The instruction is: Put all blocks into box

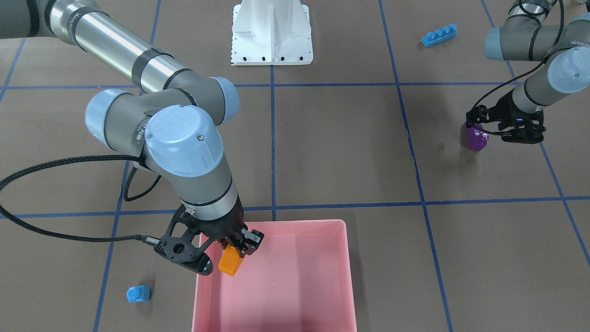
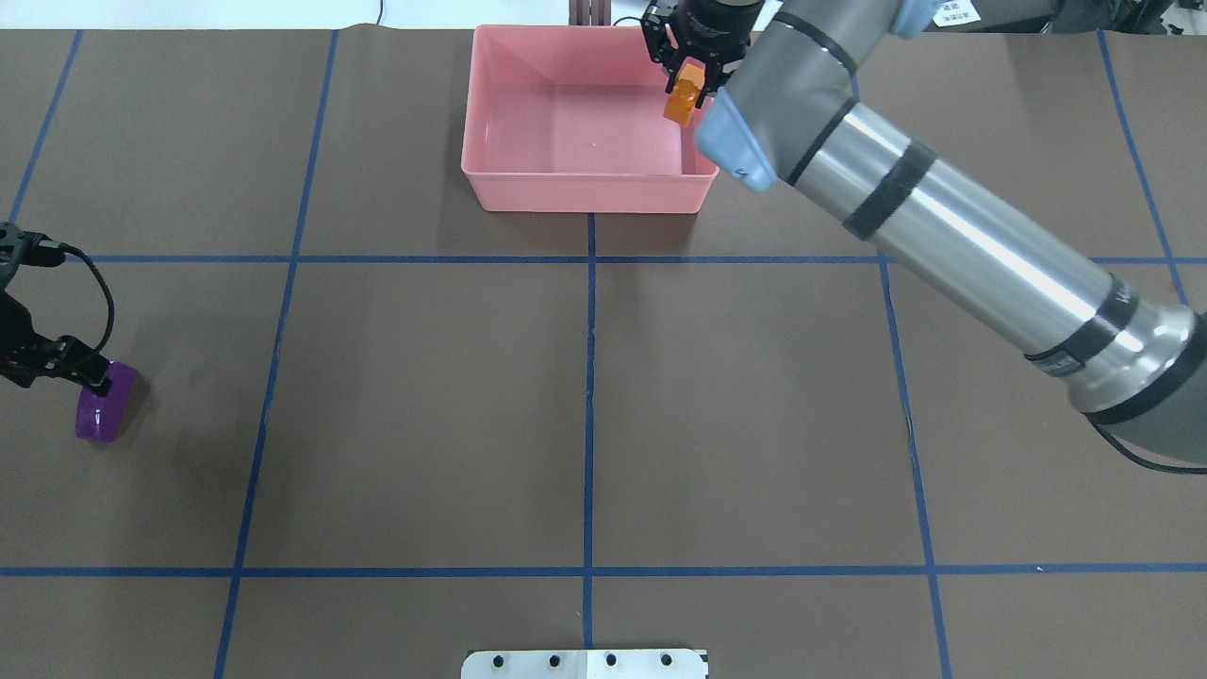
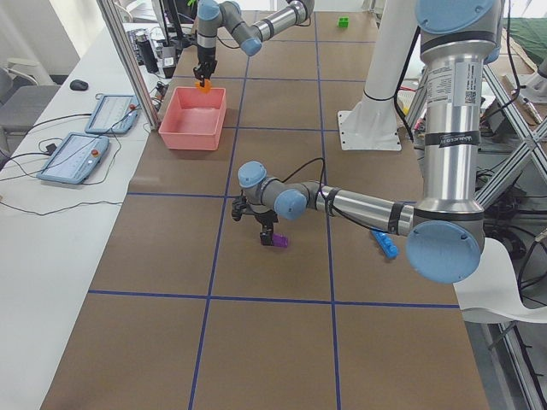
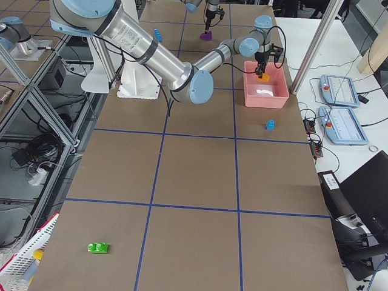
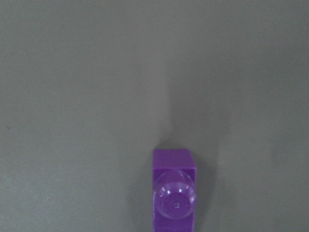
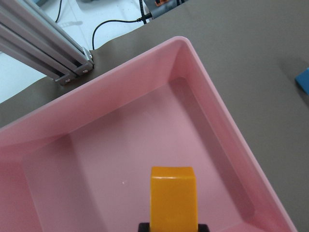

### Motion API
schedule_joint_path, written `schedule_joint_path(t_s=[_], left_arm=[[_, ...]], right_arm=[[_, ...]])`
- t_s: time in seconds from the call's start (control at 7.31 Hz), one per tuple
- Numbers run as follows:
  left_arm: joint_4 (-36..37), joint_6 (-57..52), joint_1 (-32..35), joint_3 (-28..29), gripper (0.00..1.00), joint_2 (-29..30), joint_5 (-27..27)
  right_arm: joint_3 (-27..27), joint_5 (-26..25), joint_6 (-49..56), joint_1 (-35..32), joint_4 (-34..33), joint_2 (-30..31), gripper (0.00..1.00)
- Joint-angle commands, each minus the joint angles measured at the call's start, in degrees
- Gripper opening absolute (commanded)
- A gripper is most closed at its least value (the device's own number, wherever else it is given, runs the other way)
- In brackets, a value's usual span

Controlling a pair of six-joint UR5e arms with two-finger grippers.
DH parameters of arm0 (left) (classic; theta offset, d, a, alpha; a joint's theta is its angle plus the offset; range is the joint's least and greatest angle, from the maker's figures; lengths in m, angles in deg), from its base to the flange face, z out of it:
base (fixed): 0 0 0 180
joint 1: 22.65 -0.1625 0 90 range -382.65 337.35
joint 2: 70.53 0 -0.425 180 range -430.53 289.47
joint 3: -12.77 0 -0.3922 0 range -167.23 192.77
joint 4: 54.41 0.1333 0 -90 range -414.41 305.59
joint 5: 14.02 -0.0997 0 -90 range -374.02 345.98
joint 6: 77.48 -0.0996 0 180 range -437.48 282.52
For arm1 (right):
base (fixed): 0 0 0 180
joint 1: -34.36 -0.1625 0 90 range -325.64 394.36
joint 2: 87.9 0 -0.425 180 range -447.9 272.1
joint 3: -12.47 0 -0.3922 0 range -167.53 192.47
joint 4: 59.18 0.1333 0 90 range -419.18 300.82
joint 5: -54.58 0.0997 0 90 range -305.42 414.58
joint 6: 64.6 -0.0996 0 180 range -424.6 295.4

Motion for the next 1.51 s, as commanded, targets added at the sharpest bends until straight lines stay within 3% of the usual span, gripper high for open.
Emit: schedule_joint_path(t_s=[0.0,0.27,0.41,0.55,0.82,0.96,1.23,1.37], left_arm=[[-0.21,1.24,-3.04,1.22,1.00,0.48,-3.52],[-4.84,1.24,-3.49,5.69,0.91,1.54,-6.33],[-5.31,1.59,-3.49,5.63,0.19,1.54,-5.73],[-5.05,1.59,-3.49,5.19,0.00,1.89,-5.55],[-4.87,1.68,-3.41,4.31,0.00,3.29,-3.28],[-4.70,1.86,-3.23,3.96,0.00,4.86,-1.87],[-1.47,10.33,-3.14,2.81,0.00,14.30,1.91],[1.86,12.38,-3.14,2.99,0.00,20.72,2.18]], right_arm=[[-4.57,-4.65,-2.15,2.01,5.04,-1.42,0.99],[-3.97,-4.48,-2.24,1.84,5.13,-1.42,1.00],[-2.48,-4.13,-2.33,1.14,5.04,-1.42,1.00],[-1.34,-1.43,-2.42,-0.43,4.86,-1.24,1.00],[-0.19,2.37,-1.98,-2.29,4.43,-0.28,1.00],[5.91,4.12,-1.89,-3.60,3.03,3.81,1.00],[20.22,15.42,1.42,-10.96,2.13,18.62,1.00],[26.12,17.21,9.71,-13.34,1.88,26.97,1.00]])
